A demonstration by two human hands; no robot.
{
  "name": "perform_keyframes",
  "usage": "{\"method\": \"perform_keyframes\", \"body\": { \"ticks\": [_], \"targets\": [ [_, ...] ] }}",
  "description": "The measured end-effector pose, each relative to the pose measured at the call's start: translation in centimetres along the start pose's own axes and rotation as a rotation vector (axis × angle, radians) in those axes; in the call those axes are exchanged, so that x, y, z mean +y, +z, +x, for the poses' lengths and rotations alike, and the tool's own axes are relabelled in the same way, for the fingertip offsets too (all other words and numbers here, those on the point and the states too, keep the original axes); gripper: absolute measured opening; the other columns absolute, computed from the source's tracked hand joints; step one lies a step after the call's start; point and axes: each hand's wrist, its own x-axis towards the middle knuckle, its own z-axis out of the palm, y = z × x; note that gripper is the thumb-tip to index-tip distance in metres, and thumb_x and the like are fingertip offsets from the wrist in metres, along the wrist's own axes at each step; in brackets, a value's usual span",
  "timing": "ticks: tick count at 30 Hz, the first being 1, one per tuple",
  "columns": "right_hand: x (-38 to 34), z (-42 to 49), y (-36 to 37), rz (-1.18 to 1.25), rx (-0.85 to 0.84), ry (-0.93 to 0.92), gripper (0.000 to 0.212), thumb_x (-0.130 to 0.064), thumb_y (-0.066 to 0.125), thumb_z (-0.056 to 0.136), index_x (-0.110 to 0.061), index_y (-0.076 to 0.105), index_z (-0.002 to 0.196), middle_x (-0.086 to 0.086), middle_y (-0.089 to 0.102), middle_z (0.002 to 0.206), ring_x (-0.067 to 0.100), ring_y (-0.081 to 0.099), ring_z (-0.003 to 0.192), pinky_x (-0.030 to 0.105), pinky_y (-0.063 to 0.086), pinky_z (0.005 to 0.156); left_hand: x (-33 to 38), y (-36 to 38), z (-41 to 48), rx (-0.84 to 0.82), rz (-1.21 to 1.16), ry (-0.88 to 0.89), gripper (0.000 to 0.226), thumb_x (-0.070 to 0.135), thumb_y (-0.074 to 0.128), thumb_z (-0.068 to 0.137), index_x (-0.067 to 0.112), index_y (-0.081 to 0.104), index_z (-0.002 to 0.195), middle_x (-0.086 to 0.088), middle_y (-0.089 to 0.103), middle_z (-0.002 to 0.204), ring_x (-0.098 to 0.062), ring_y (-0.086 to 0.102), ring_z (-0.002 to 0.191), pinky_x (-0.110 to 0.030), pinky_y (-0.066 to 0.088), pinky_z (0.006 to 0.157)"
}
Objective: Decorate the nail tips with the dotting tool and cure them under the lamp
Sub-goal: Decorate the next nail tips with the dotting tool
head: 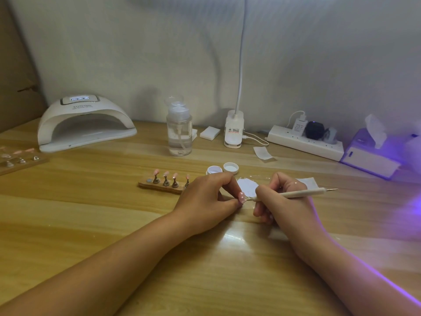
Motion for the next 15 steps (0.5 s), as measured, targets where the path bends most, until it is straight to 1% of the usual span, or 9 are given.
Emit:
{"method": "perform_keyframes", "body": {
  "ticks": [2, 5, 11, 13, 15],
  "targets": [
    [0.01, 0.00, 0.11, -0.007, -0.013, -0.002, 0.012, -0.025, 0.061, 0.063, -0.026, 0.052, 0.055, 0.013, 0.067, 0.055, 0.012, 0.053, 0.042, 0.022, 0.041, 0.042, 0.01, 0.02, -0.01, 0.004, 0.011, 0.005, 0.028, 0.027, 0.073, 0.084, 0.043, 0.056, 0.069, 0.037, 0.059, 0.069, 0.006, 0.056, 0.057, -0.024, 0.033, 0.058],
    [0.01, 0.00, 0.19, -0.018, -0.023, 0.003, 0.013, -0.028, 0.061, 0.063, -0.028, 0.052, 0.054, 0.012, 0.068, 0.056, 0.011, 0.055, 0.043, 0.023, 0.042, 0.042, -0.05, 0.04, -0.06, 0.005, 0.020, 0.008, 0.031, 0.025, 0.073, 0.084, 0.043, 0.054, 0.068, 0.039, 0.057, 0.065, 0.007, 0.054, 0.056, -0.023, 0.031, 0.056],
    [0.02, -0.03, 0.15, -0.005, -0.019, 0.008, 0.016, -0.025, 0.061, 0.064, -0.027, 0.050, 0.053, 0.012, 0.067, 0.055, 0.012, 0.054, 0.042, 0.020, 0.041, 0.041, -0.13, 0.11, 0.04, 0.007, 0.013, 0.008, 0.030, 0.025, 0.073, 0.084, 0.043, 0.055, 0.068, 0.038, 0.059, 0.068, 0.007, 0.055, 0.056, -0.024, 0.031, 0.057],
    [-0.18, -0.08, -0.04, 0.052, 0.006, 0.004, 0.017, -0.023, 0.059, 0.064, -0.026, 0.048, 0.051, 0.011, 0.065, 0.052, 0.012, 0.050, 0.040, 0.020, 0.039, 0.040, -0.19, 0.16, 0.06, 0.003, 0.008, 0.005, 0.029, 0.026, 0.073, 0.084, 0.043, 0.056, 0.068, 0.038, 0.059, 0.069, 0.007, 0.056, 0.057, -0.024, 0.032, 0.057],
    [-0.32, -0.14, -0.40, 0.162, 0.076, -0.013, 0.023, -0.020, 0.061, 0.070, -0.025, 0.047, 0.052, 0.008, 0.060, 0.048, 0.011, 0.046, 0.038, 0.020, 0.036, 0.037, -0.27, 0.19, 0.05, 0.002, 0.003, 0.004, 0.027, 0.027, 0.072, 0.084, 0.042, 0.056, 0.070, 0.037, 0.060, 0.072, 0.007, 0.057, 0.058, -0.025, 0.034, 0.059]
  ]
}}
